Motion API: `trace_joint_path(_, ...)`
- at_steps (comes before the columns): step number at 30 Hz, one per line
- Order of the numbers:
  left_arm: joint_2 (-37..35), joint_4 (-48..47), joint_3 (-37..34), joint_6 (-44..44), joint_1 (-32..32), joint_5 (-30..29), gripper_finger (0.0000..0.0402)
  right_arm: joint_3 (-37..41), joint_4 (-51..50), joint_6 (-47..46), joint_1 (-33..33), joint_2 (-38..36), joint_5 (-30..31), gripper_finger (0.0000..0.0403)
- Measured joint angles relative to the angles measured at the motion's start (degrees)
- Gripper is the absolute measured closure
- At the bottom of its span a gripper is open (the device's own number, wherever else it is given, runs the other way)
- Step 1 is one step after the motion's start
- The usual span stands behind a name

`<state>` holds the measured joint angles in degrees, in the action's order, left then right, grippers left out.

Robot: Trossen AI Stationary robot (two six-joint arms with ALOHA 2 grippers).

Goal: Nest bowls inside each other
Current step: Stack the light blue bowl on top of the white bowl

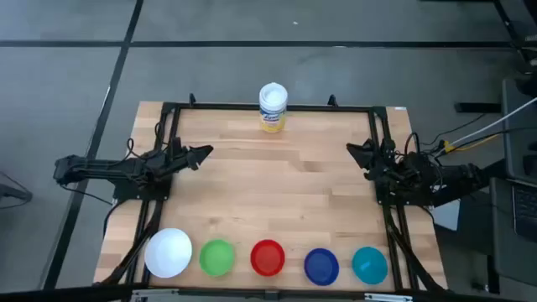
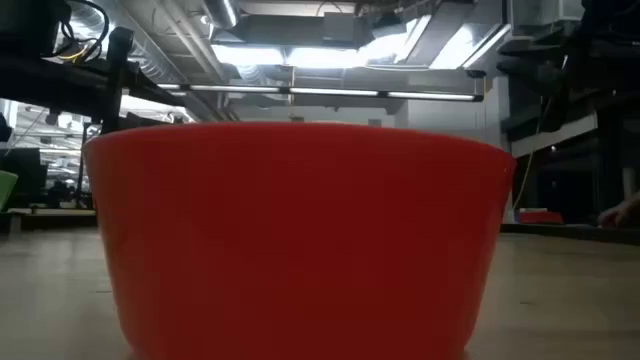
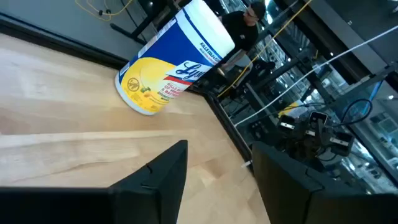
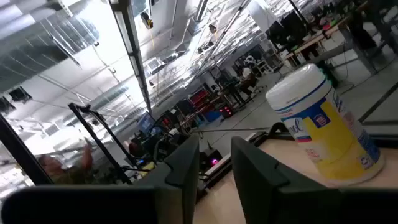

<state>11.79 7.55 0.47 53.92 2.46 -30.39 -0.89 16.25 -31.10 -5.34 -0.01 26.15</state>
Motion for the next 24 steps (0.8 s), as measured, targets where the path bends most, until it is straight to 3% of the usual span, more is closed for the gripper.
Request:
trace_joint_path(6,0.00,-0.05,0.00,-2.01,0.00,-0.02,0.0226,0.00,-0.30,0.82,0.00,0.00,0.06,0.0321)
trace_joint_path(11,0.01,-3.34,0.00,-3.86,0.00,-1.15,0.0228,-0.04,-8.96,4.50,-0.01,0.00,0.44,0.0331)
trace_joint_path(13,0.87,-3.22,0.01,-7.38,0.02,-1.33,0.0228,-0.05,-13.36,6.10,0.00,0.31,0.38,0.0334)
trace_joint_path(19,5.27,-3.13,0.01,-17.61,1.01,0.18,0.0228,-0.20,-12.70,6.90,0.04,4.49,-0.15,0.0345)
trace_joint_path(21,6.02,-0.25,0.01,-20.61,1.51,2.64,0.0231,-0.19,-12.51,5.49,0.04,4.87,-2.01,0.0350)
trace_joint_path(24,6.43,12.42,0.02,-26.03,2.74,8.61,0.0235,-0.17,-6.80,2.04,0.04,4.87,-5.81,0.0358)
